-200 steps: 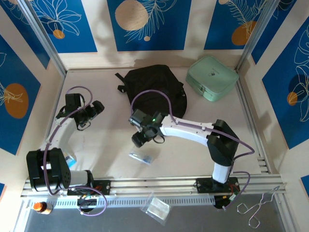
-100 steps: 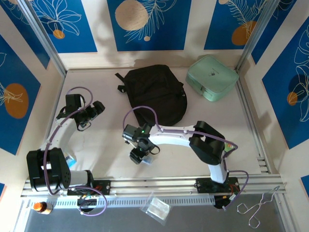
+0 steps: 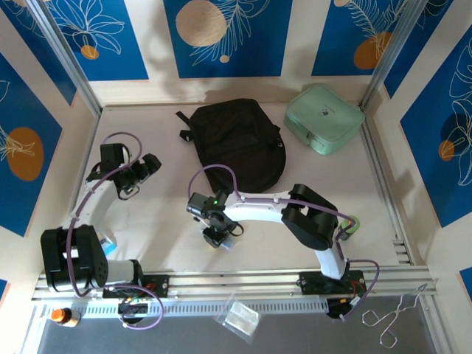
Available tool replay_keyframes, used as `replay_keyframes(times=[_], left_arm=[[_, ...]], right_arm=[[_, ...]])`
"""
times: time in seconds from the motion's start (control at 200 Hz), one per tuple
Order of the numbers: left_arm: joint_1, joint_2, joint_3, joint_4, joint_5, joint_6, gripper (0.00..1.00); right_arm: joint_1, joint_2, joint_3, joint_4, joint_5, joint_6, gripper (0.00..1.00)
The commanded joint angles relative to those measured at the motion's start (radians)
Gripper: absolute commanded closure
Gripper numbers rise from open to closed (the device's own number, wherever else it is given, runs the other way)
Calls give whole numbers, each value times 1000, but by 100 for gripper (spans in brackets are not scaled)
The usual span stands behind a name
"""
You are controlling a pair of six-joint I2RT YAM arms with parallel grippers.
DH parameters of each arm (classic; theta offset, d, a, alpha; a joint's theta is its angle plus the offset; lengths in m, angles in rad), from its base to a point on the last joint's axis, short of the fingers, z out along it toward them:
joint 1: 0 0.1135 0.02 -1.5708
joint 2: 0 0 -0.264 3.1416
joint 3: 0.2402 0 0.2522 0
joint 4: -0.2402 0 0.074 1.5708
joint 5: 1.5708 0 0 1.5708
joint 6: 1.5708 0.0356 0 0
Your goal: Pack books, pencil case, and school supplies into a backpack
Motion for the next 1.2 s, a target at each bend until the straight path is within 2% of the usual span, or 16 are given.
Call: replay_keyframes(times=[0.0,0.105,0.275,0.52,0.61,0.76,0.855,1.195], left_arm=[[10,39,17,13,118,35,0],[-9,73,34,8,195,43,2],[-89,71,30,49,273,8,5],[-293,42,-2,253,365,-105,8],[-371,51,-7,345,389,-153,10],[-456,103,-26,538,430,-249,31],[-475,144,-9,567,437,-258,42],[-484,232,41,538,416,-270,60]], right_arm=[[-25,-40,-18,12,11,24,53],[-66,-108,-21,50,7,45,54],[-180,-190,-8,104,-58,75,53],[-370,-221,5,195,-197,108,53],[-410,-220,11,218,-224,105,53],[-446,-233,0,274,-297,108,54],[-454,-244,-15,303,-345,116,54],[-448,-259,-30,332,-374,107,54]])
